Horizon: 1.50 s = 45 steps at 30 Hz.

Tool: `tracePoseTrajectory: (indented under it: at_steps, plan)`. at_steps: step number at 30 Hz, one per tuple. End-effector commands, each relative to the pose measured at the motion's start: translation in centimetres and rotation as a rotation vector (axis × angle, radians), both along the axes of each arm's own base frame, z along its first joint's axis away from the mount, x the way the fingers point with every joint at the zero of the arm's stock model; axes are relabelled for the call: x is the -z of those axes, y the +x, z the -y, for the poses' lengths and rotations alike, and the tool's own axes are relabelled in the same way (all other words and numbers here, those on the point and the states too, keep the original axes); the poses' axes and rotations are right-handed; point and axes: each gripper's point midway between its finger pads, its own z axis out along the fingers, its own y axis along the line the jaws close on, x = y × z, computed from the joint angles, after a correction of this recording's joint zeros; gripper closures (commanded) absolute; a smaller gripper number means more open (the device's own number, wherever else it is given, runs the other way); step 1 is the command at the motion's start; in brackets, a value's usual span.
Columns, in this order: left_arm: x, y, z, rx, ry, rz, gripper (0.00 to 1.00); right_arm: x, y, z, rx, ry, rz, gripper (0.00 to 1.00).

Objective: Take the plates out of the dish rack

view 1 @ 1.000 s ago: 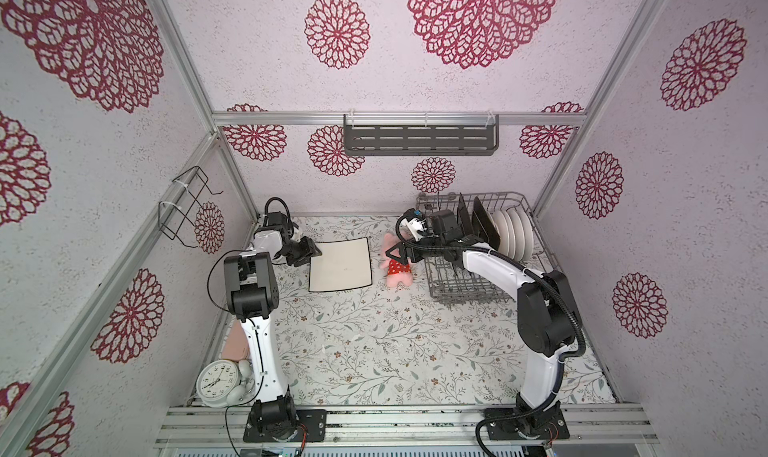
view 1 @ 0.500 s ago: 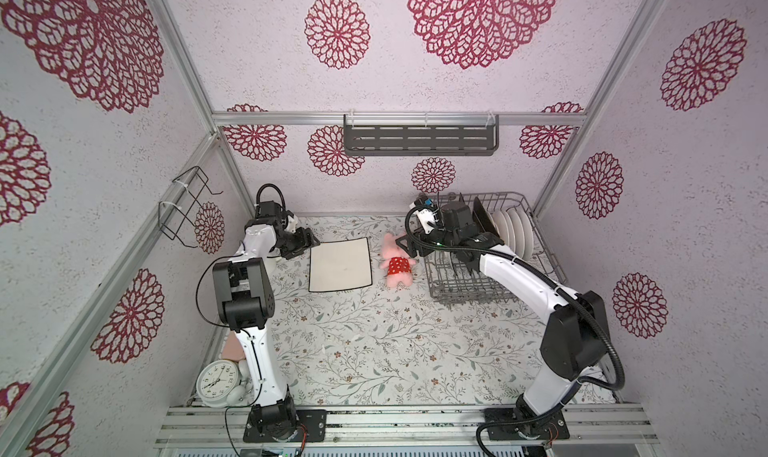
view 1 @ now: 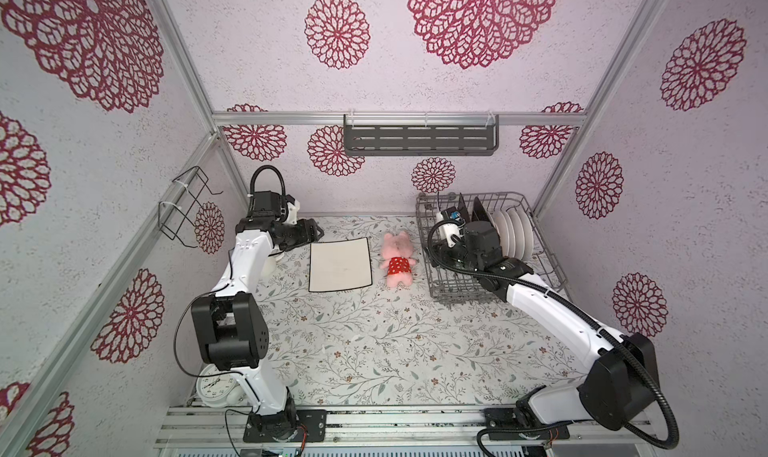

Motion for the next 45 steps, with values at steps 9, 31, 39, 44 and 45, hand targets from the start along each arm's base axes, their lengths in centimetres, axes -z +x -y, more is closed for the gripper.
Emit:
tracePoseTrajectory:
  at_steps: [9,31,39,44,45]
  plan:
    - [-5.7,-4.8,5.7,0.147,0.045,0.129,0.25,-0.6,-0.3,3.8,0.152,0.001,0.164,0.19]
    - [-10.6,-17.0,17.9,0.628,-0.113,0.358,0.17,5.2,3.0,5.4,0.207,-0.078,0.168,0.22]
    - [-12.4,-19.0,18.1,0.694,-0.09,0.375,0.16,6.9,4.1,5.3,0.224,-0.084,0.161,0.23]
    - [-14.5,-20.7,16.7,0.692,-0.021,0.457,0.14,7.8,4.7,5.6,0.243,-0.091,0.179,0.24]
    - [-14.7,-20.9,16.5,0.686,-0.013,0.47,0.13,7.9,4.7,5.6,0.244,-0.09,0.183,0.24]
